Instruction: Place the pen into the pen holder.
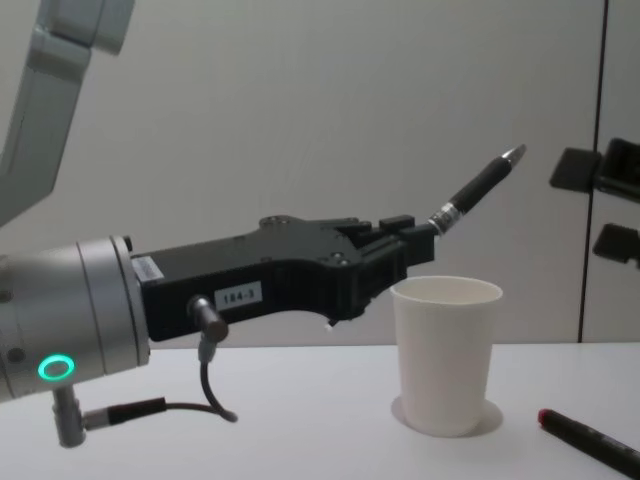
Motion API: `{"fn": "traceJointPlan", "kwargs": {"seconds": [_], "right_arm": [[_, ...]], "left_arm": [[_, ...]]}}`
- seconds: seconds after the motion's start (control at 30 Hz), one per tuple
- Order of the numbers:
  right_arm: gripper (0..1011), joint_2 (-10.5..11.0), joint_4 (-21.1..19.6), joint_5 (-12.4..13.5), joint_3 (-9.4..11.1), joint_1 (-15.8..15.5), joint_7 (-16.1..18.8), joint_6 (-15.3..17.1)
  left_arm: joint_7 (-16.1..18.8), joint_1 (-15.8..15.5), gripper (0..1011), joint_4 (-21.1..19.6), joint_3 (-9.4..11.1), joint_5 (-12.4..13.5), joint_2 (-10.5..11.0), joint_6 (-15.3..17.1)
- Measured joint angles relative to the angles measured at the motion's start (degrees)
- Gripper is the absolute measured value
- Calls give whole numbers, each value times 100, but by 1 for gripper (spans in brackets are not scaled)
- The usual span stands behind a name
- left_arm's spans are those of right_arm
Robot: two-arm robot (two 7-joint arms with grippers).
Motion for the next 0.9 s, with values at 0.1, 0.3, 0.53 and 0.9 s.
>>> {"fn": "traceJointPlan", "kwargs": {"seconds": [0.1, 0.3, 0.53, 0.9], "right_arm": [[1001, -62, 48, 127, -59, 61, 20, 79], [1002, -171, 124, 181, -166, 162, 34, 143], [1001, -326, 213, 95, -308, 294, 59, 136], [1002, -567, 379, -136, -519, 508, 75, 42]], "left_arm": [[0, 0, 139, 0, 0, 0, 0, 0], [0, 0, 139, 0, 0, -1, 0, 0], [0, 0, 139, 0, 0, -2, 0, 0], [1, 0, 139, 0, 0, -1, 0, 0]]}}
